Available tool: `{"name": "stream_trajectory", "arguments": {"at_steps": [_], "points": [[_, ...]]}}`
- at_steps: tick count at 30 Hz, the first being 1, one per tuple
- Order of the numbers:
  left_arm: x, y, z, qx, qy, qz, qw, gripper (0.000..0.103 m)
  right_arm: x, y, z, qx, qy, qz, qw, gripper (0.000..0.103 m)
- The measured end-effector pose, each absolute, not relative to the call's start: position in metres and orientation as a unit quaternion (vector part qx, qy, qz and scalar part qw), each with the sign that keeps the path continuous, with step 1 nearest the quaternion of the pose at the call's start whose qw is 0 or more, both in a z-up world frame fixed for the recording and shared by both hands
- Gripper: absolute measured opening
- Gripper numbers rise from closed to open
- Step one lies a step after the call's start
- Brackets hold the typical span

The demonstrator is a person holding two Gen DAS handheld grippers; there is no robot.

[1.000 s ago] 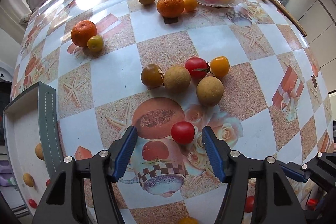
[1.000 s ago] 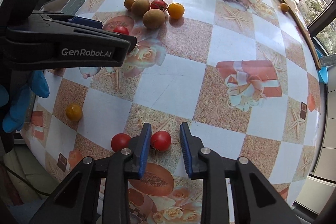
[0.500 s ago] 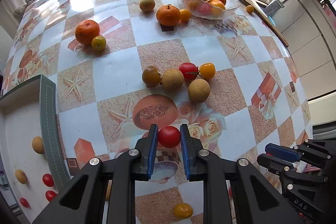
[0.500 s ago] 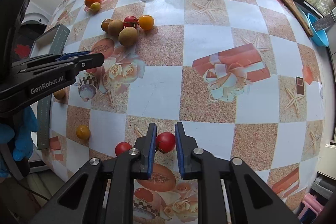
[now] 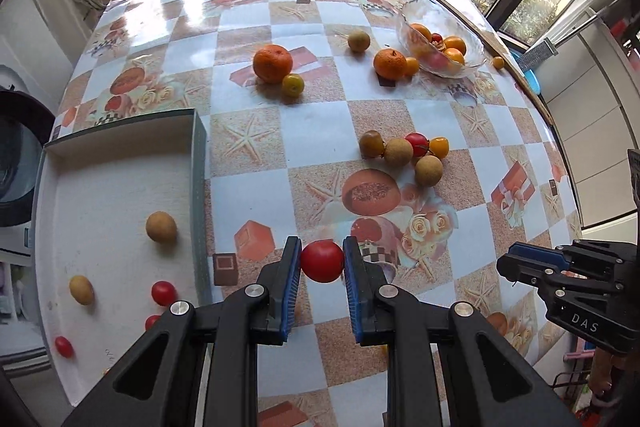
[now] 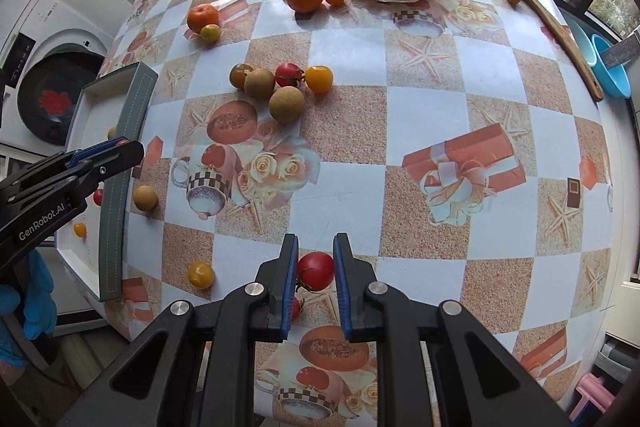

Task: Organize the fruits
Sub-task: 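Carry both red tomatoes into the white tray and open both grippers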

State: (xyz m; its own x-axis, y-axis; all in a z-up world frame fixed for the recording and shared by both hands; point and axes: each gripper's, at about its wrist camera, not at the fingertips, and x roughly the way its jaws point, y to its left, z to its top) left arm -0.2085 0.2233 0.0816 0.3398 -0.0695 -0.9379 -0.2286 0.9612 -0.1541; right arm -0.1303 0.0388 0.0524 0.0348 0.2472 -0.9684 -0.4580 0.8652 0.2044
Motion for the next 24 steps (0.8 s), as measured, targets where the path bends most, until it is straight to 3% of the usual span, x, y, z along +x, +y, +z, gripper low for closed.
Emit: {"name": "stream_trajectory", "arguments": {"at_steps": [24], "points": [[-0.267,0.378,0.088,-0.162,0.535,0.177,0.810,0.023,-0.139,0.235,0.075,-0.127,0.613,0.369,0.686,0.019]]}}
